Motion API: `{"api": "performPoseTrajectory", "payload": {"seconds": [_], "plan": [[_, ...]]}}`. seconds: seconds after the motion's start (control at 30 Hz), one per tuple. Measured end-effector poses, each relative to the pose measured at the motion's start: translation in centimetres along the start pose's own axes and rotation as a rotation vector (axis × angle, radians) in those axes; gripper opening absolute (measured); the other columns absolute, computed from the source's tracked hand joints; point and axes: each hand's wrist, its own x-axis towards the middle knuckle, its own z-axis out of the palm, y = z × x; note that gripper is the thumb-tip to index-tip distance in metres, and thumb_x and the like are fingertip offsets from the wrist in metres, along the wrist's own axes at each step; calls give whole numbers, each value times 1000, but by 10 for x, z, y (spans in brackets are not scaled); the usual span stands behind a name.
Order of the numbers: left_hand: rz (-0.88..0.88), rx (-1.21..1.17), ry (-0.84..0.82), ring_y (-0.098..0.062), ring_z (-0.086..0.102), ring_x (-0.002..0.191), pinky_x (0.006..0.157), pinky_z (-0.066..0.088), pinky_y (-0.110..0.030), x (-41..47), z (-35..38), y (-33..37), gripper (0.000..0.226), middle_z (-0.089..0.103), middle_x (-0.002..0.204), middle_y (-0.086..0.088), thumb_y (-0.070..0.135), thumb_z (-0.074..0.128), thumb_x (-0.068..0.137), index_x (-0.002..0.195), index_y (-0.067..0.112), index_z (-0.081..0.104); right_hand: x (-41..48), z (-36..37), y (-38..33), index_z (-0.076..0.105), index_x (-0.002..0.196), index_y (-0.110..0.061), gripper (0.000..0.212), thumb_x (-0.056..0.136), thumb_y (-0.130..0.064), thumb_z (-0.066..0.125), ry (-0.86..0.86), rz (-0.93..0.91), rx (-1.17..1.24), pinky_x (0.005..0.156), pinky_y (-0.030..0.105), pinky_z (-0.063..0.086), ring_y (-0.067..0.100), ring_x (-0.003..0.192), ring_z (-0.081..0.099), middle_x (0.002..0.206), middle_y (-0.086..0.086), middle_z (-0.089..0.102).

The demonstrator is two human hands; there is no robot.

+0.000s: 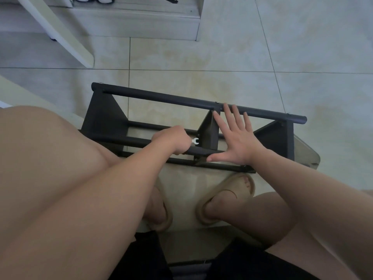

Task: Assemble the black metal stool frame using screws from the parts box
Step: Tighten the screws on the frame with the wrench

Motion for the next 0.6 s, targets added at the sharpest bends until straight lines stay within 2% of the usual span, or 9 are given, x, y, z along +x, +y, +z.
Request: {"api": "performPoseTrajectory", "payload": {"seconds": [0.1,0.2,0.3,0.37,0.43,0.53,0.6], "plan": [[11,-36,-80,-27,62,77,74,46,-36,6,-2,0,20,70,78,-7,10,46,78,75,13,66,-1,5,1,-20,158,-30,133,59,-105,26,45,-19,47,122,58,-10,27,149,-33,164,6,-31],[26,-60,-79,-29,62,80,73,46,-35,14,2,1,23,68,80,-8,13,45,76,78,13,67,0,6,3,-17,159,-29,132,59,-105,24,60,-29,73,122,58,-10,27,150,-33,164,6,-30],[77,-82,-39,-26,63,91,85,52,-37,23,7,2,22,70,94,-1,21,49,86,89,22,71,0,6,3,-15,160,-29,131,61,-104,28,69,-32,85,123,57,-11,27,150,-32,165,6,-30],[144,-149,-21,-23,65,94,90,53,-37,29,8,2,19,71,93,5,24,55,91,82,29,71,0,6,3,-13,161,-28,131,62,-102,31,69,-34,92,123,57,-11,28,150,-31,165,7,-29],[216,-223,-32,-17,66,88,84,52,-31,33,7,2,22,70,81,12,23,60,92,75,33,69,-1,5,3,-12,161,-27,130,63,-101,32,70,-34,97,123,56,-11,28,151,-30,165,7,-28],[283,-333,-78,2,62,65,68,45,-24,36,4,1,23,69,63,18,21,67,90,70,32,71,-2,5,2,-9,162,-27,130,63,-100,32,75,-30,104,123,56,-10,29,151,-28,166,7,-26],[293,-433,-114,-1,61,65,67,45,-24,36,2,1,21,68,60,18,21,72,88,70,31,72,-2,5,2,-7,162,-26,130,63,-100,33,72,-29,106,124,56,-9,30,152,-27,166,7,-25]]}}
